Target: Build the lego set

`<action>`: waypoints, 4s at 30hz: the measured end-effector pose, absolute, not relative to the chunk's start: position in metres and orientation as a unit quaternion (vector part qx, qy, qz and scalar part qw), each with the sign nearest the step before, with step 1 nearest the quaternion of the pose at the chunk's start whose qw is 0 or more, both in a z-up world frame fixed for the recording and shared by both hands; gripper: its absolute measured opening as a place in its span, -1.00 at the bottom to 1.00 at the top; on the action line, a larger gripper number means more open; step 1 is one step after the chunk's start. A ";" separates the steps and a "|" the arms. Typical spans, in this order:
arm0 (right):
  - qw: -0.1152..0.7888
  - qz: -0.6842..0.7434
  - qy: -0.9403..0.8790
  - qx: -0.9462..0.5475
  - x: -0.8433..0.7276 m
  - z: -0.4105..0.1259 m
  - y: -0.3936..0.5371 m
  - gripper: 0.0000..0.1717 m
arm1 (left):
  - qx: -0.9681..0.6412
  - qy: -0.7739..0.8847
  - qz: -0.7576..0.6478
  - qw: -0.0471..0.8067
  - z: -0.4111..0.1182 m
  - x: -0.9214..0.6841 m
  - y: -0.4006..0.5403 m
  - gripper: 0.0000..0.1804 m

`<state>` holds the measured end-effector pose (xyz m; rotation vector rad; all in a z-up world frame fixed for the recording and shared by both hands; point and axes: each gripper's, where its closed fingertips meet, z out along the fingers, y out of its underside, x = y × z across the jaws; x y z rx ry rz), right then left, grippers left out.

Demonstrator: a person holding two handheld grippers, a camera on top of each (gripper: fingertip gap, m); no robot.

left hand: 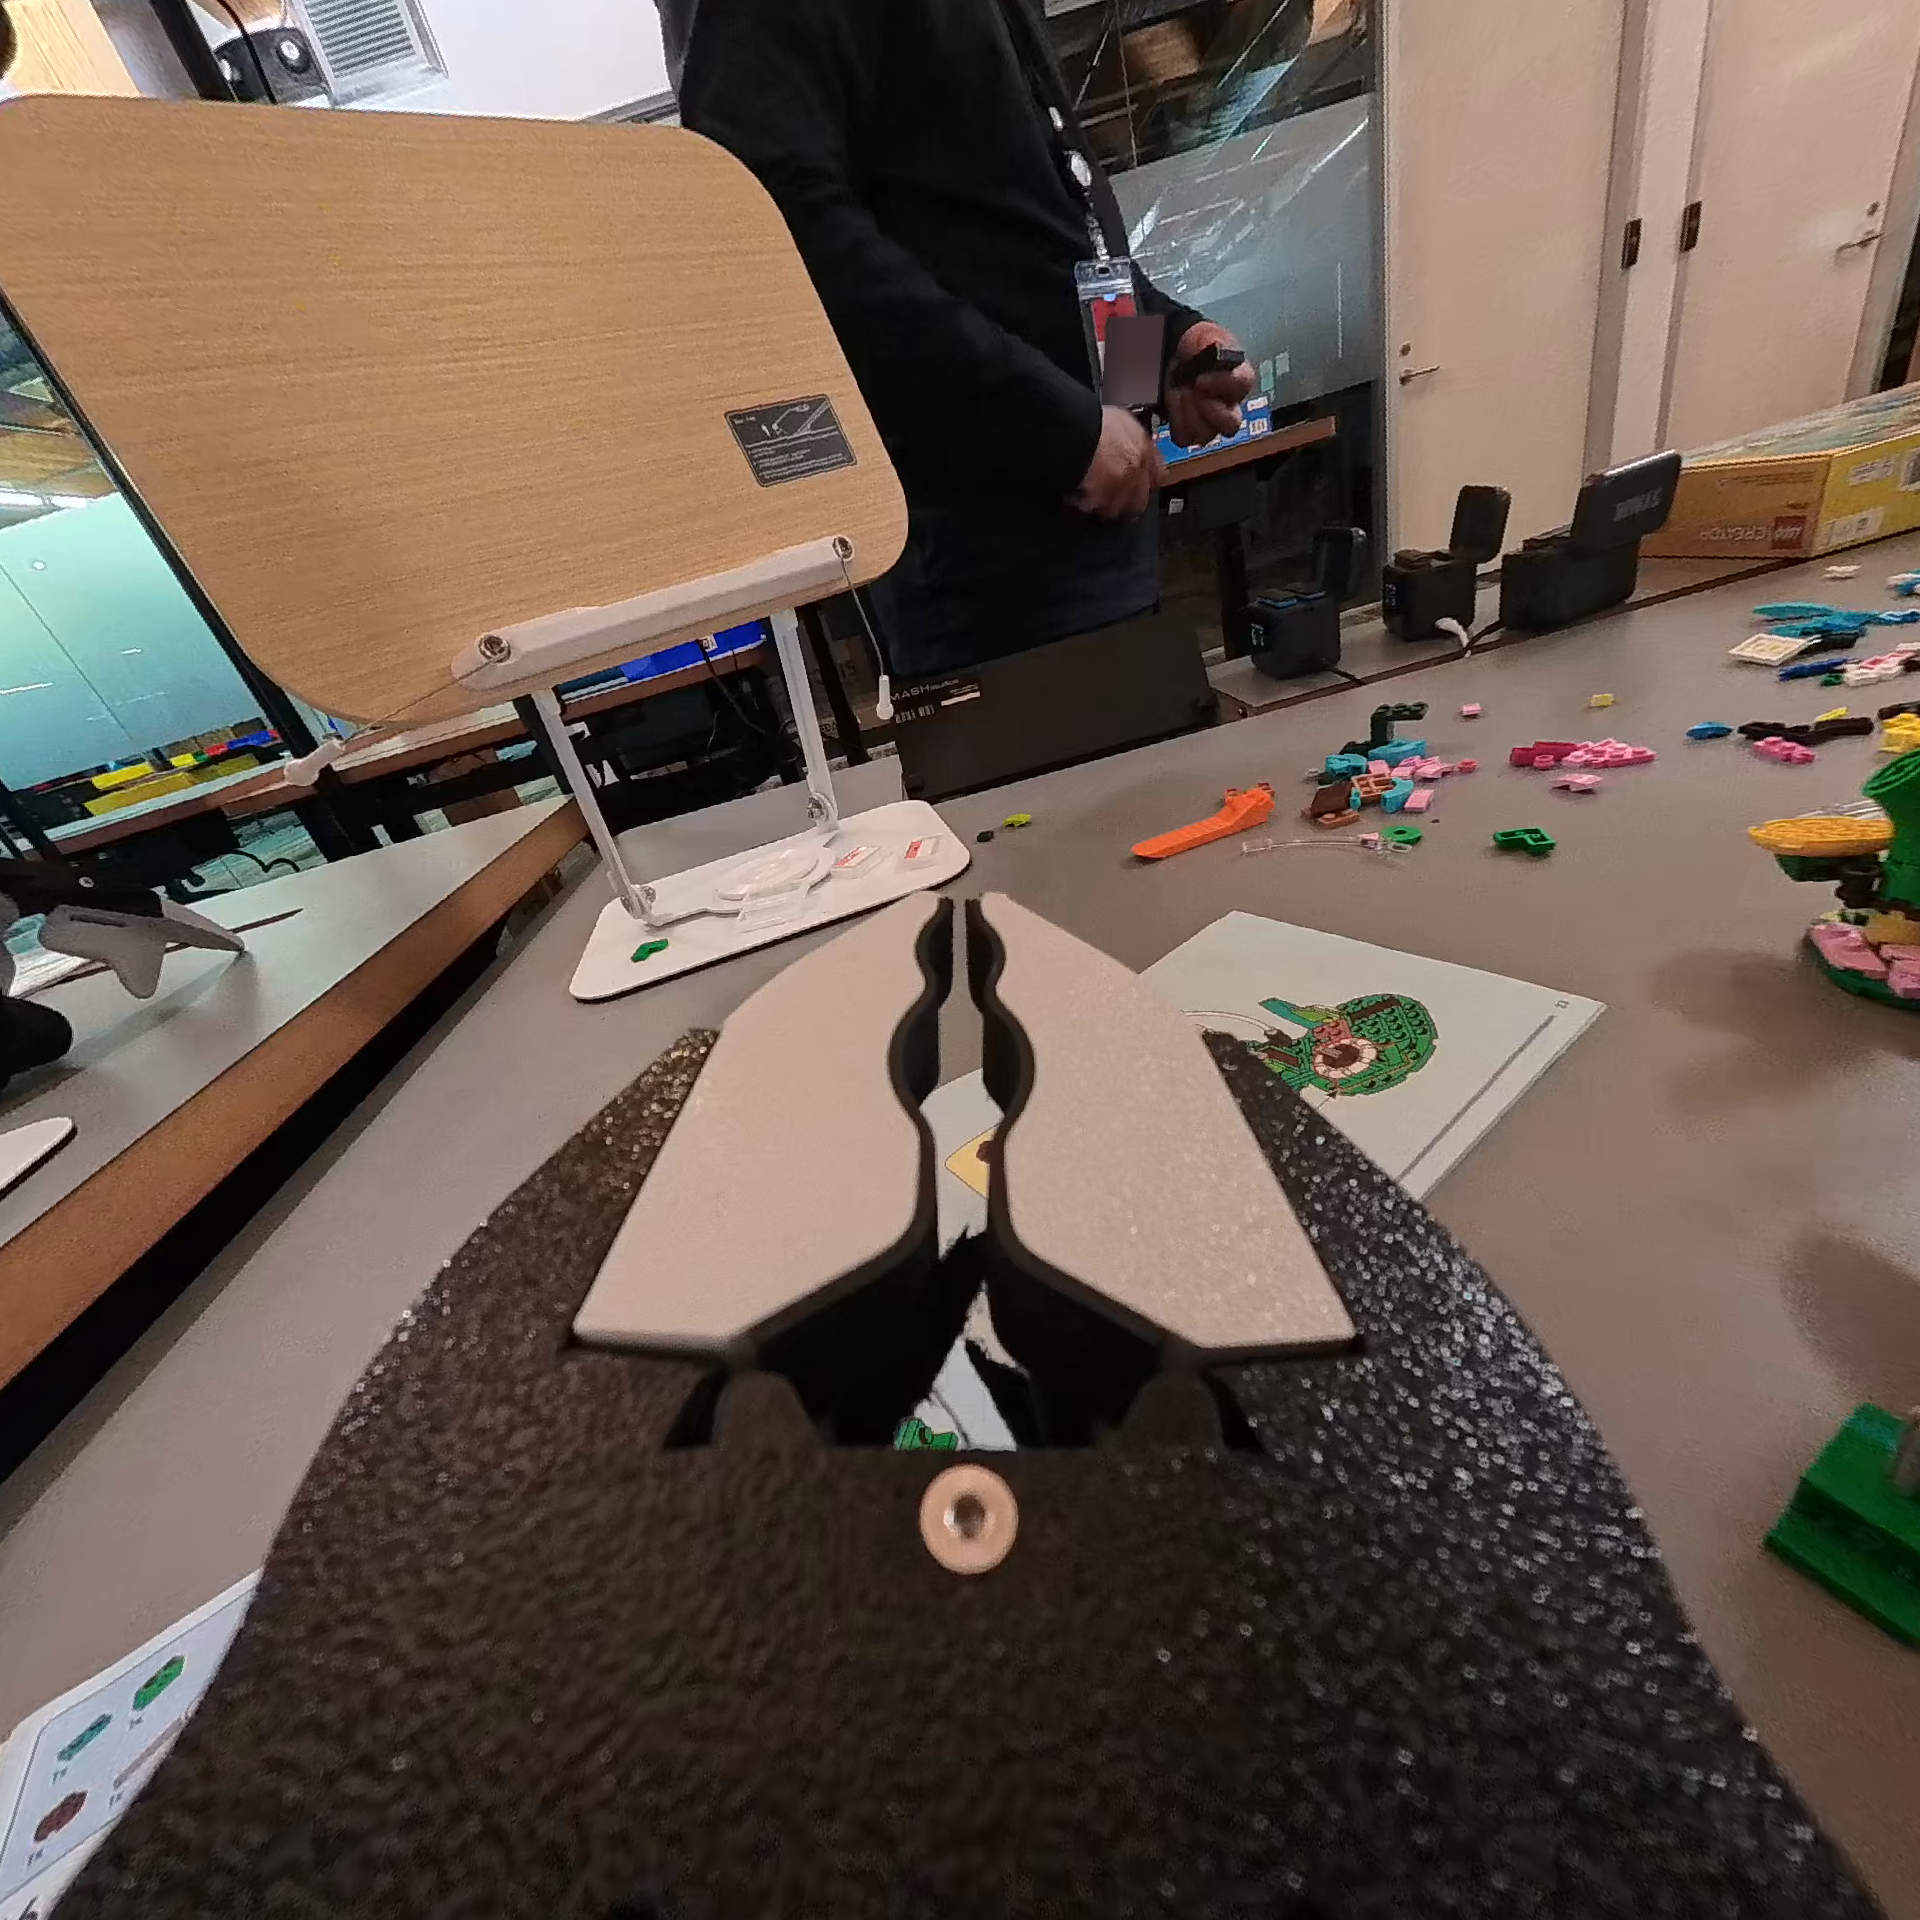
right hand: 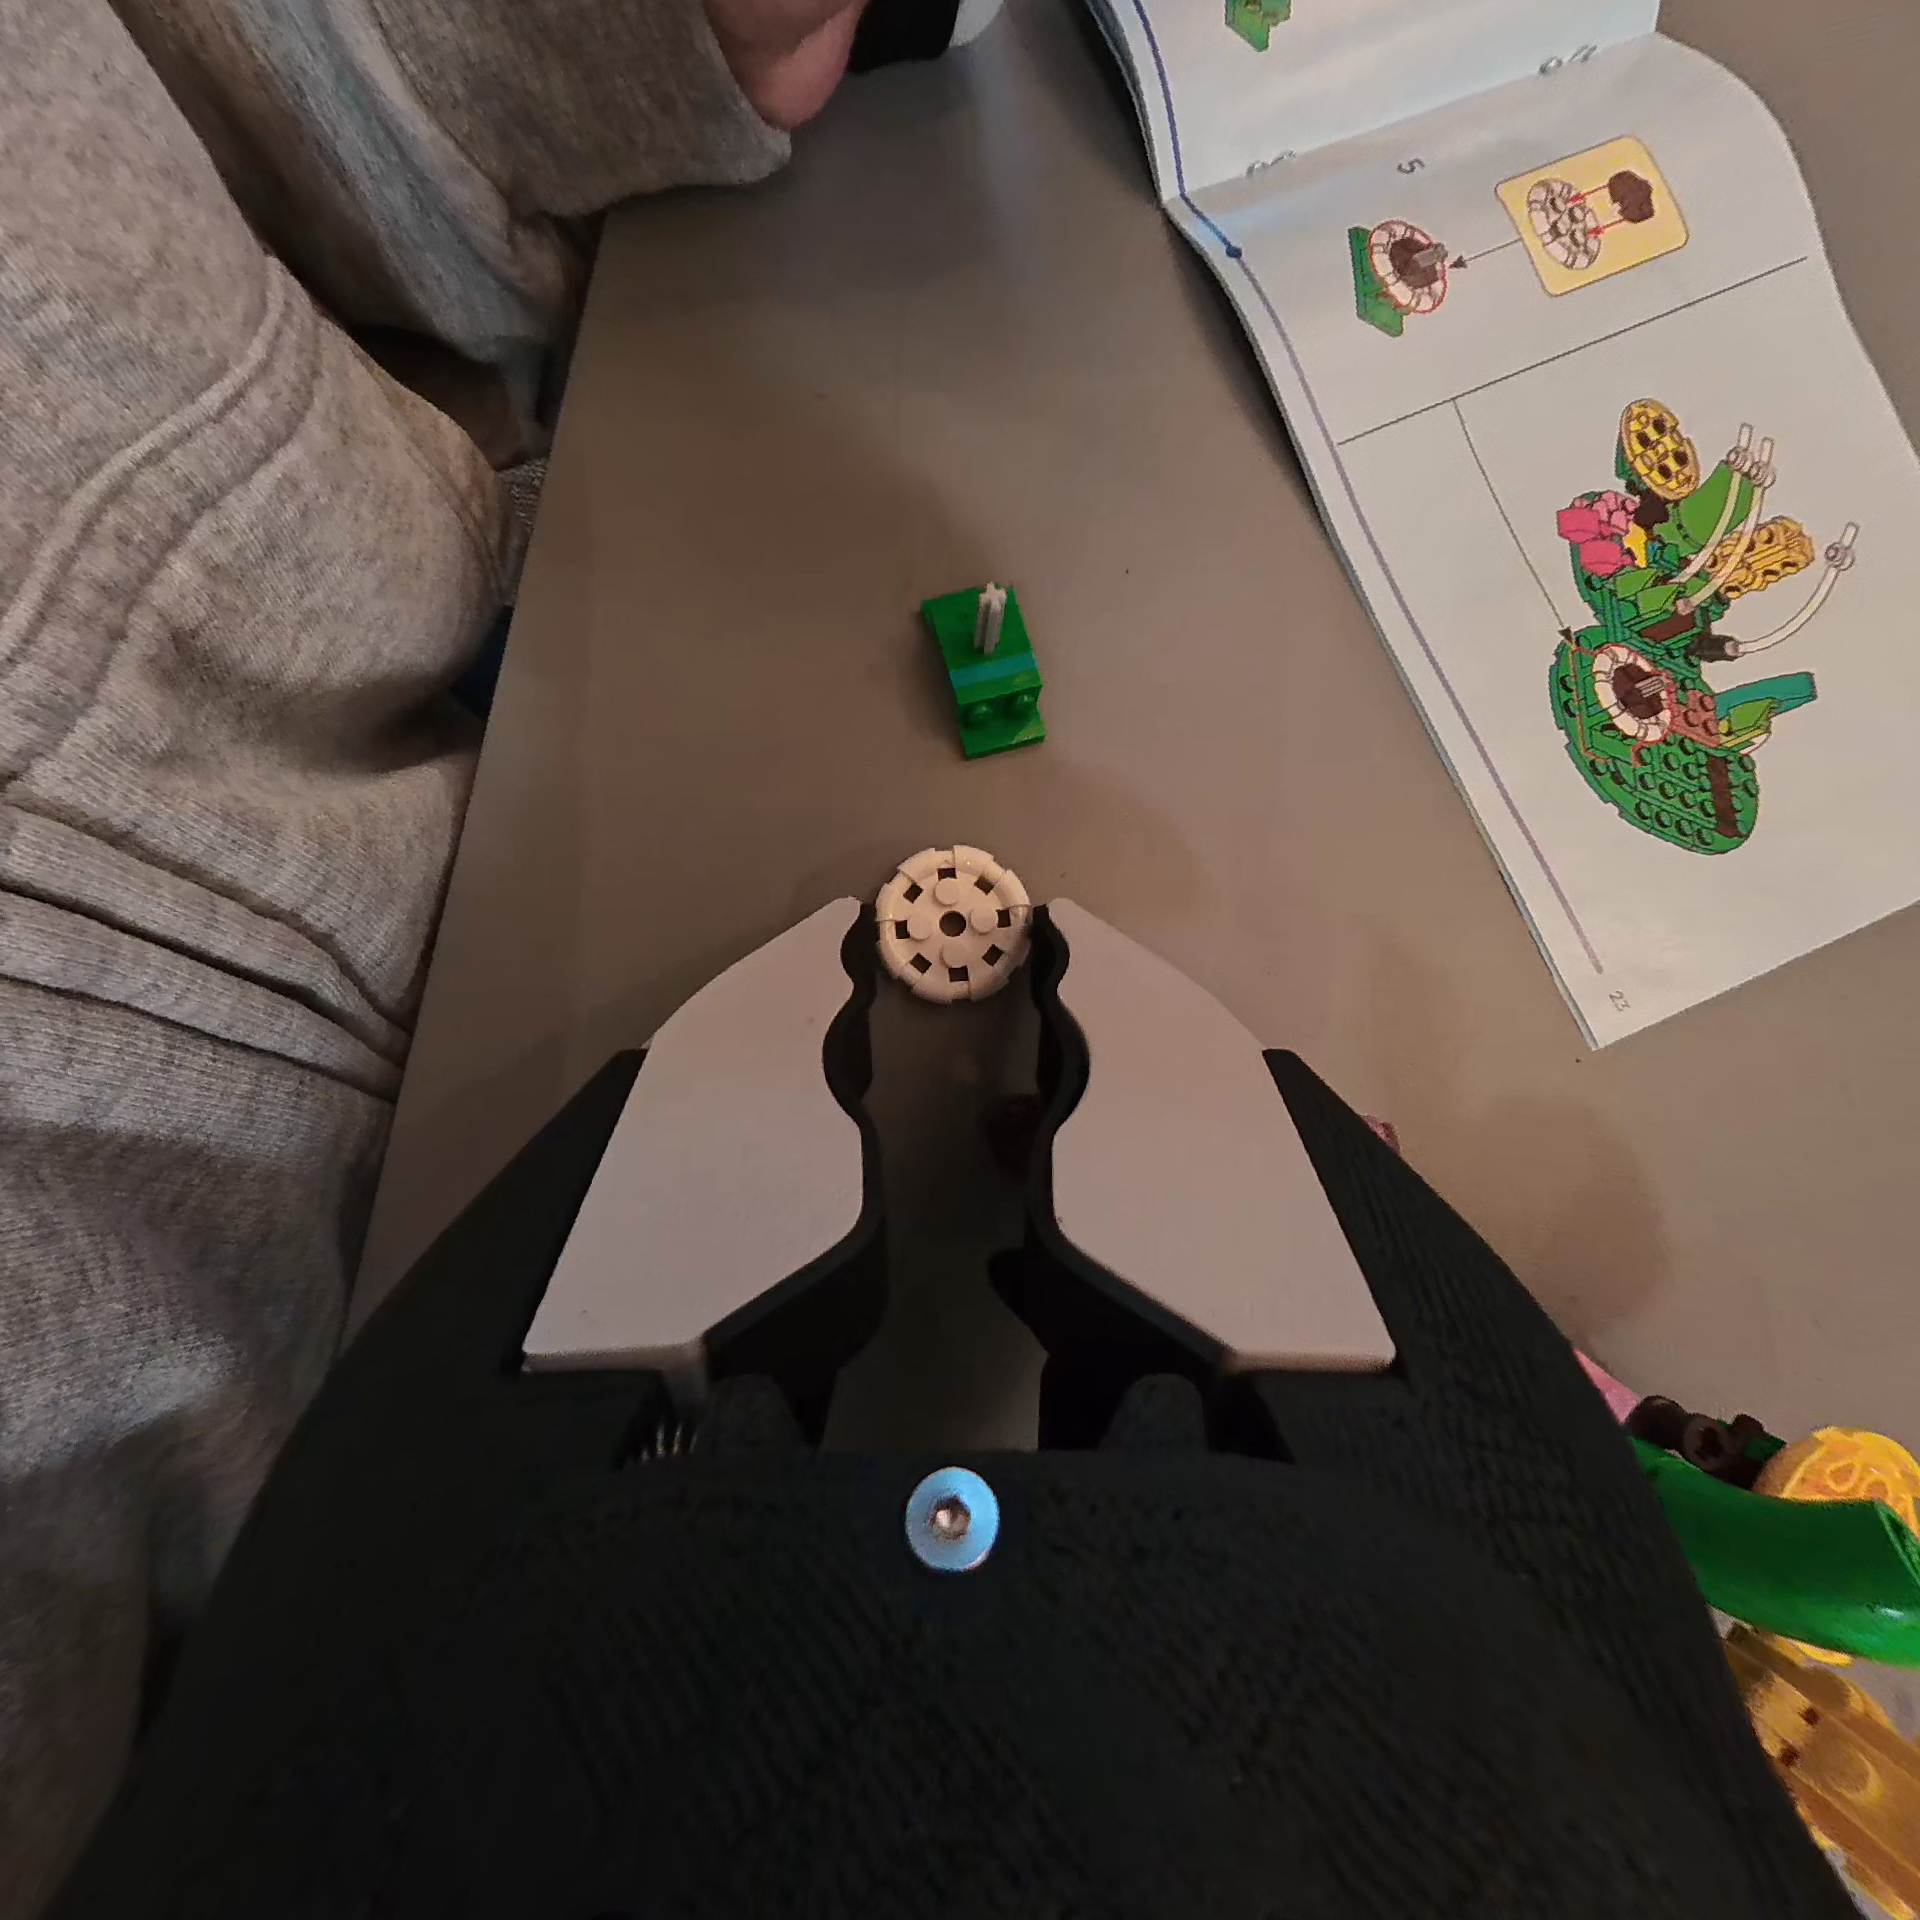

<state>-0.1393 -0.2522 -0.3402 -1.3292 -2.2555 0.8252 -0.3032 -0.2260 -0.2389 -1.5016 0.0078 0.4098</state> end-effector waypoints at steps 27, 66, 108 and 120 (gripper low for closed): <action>0.259 0.314 -0.786 -0.466 -0.163 -0.306 -0.256 -0.69 | -0.831 0.295 -0.169 0.440 -0.325 -0.186 -0.273 -0.58; 0.206 0.275 -0.808 -0.479 -0.180 -0.317 -0.269 -0.69 | -0.862 0.289 -0.180 0.375 -0.342 -0.179 -0.267 -0.80; 0.182 0.300 -0.792 -0.500 -0.177 -0.328 -0.268 -0.85 | -0.859 0.311 -0.194 0.358 -0.342 -0.180 -0.278 -0.66; 0.209 0.316 -0.792 -0.480 -0.181 -0.324 -0.268 -0.96 | -0.855 0.317 -0.193 0.363 -0.339 -0.181 -0.280 -0.66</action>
